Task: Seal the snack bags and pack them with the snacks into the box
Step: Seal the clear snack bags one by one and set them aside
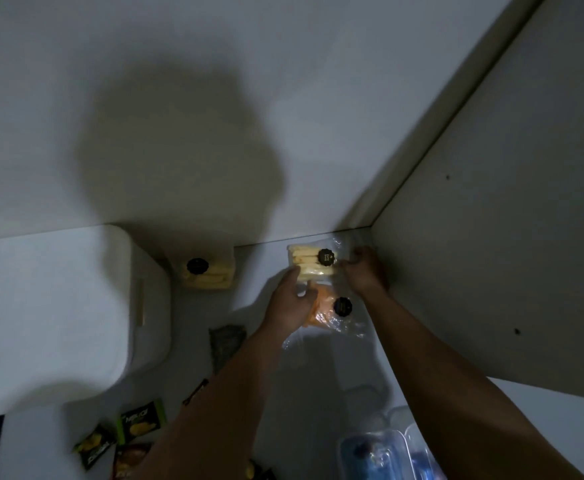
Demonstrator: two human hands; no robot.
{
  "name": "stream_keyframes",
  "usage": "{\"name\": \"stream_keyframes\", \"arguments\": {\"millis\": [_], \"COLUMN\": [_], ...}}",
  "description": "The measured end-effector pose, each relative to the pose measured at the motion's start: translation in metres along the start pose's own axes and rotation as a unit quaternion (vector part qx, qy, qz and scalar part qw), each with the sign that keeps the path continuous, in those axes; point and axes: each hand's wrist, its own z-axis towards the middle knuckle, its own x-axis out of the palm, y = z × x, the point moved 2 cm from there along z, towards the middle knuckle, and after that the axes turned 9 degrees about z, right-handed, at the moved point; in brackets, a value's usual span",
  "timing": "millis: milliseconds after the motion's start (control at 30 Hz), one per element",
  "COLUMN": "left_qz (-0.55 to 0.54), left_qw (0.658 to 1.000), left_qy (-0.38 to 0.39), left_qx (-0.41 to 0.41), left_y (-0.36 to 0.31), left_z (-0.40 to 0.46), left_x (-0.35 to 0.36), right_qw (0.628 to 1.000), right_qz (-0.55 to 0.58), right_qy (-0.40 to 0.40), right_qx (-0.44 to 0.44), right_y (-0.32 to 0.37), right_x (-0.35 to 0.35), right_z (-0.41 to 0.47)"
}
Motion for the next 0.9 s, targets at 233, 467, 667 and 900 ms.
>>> {"name": "stream_keyframes", "arguments": {"millis": [233,467,667,900], "left_qz": [-0.025,-0.119,-0.185,-0.084], "left_qw": [0.999,0.991,0.979,0.994], "left_qy": [-0.004,-0.023,0.002,-0.057], "left_qx": [0.025,0.063,0.085,0.042], "left_y": [-0.004,-0.024,-0.007,0.055], "left_z": [-0.024,-0.087,-0.179,-0.277], "left_x": [-0.014,-0.066,-0.100,-0.142], "right_qw": [0.982,0.955,0.936,0.926], "right_qz": [0.132,0.175,0.132,0.067], "right_qy": [-0.044,0.051,0.109,0.116], "right_qx": [-0.125,-0.232,-0.308,-0.352], "right_y": [0.023,0.054,0.046,0.014], "right_x": [-0.021,-0.032,-0.023,0.019], "right_z": [-0.050,-0.162,-0.268,-0.378]}}
